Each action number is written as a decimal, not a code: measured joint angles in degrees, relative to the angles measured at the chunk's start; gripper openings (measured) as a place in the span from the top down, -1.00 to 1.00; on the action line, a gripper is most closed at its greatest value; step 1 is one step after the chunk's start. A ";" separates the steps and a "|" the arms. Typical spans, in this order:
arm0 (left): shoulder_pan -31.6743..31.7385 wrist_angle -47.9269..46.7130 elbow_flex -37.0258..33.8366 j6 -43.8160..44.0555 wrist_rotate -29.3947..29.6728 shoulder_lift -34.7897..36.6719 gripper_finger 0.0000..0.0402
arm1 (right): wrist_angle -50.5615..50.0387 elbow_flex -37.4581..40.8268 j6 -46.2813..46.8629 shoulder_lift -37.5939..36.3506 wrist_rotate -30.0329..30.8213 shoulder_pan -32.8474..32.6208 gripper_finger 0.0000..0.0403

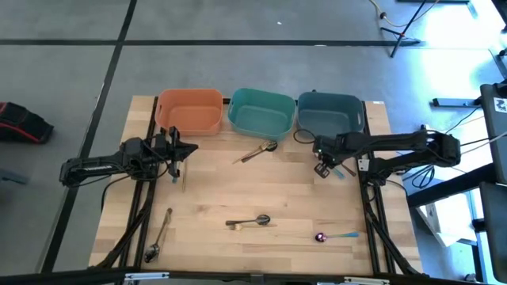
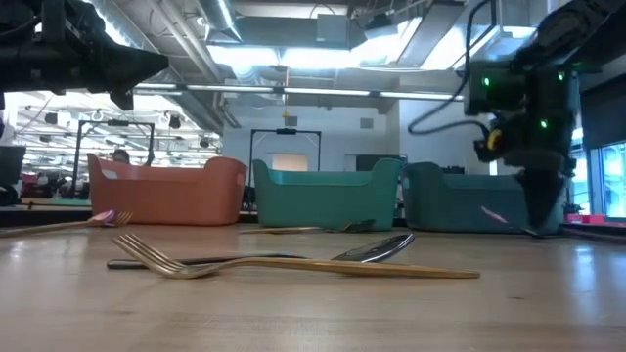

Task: Sort silverware by color (type)
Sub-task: Put the blue spoon into the blue bin

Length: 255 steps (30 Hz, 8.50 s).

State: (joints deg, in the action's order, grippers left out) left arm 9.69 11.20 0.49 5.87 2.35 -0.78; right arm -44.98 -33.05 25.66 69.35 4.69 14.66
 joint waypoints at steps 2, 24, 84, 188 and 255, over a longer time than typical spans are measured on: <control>0.00 0.02 0.00 0.00 0.00 0.00 0.97 | -0.26 -1.72 -1.42 -0.64 0.00 0.00 0.99; 0.00 0.02 0.00 0.00 0.07 -0.01 0.97 | -3.71 -24.04 -33.29 -1.60 19.22 14.16 1.00; -0.02 1.08 0.02 0.05 -2.13 -0.01 0.97 | -12.14 -25.46 -36.15 2.27 3.29 21.21 0.32; -0.02 7.78 0.00 0.00 -3.98 -5.27 0.97 | -10.12 -18.70 -13.81 -5.03 25.67 -24.68 1.00; 0.04 -49.24 26.44 27.72 19.83 -31.64 0.18 | 53.53 2.92 -33.05 -11.71 0.74 -4.81 0.05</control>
State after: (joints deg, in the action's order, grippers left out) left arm 9.74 -38.04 26.93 33.59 22.18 -32.42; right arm 8.55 -30.13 -7.39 57.64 5.43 9.84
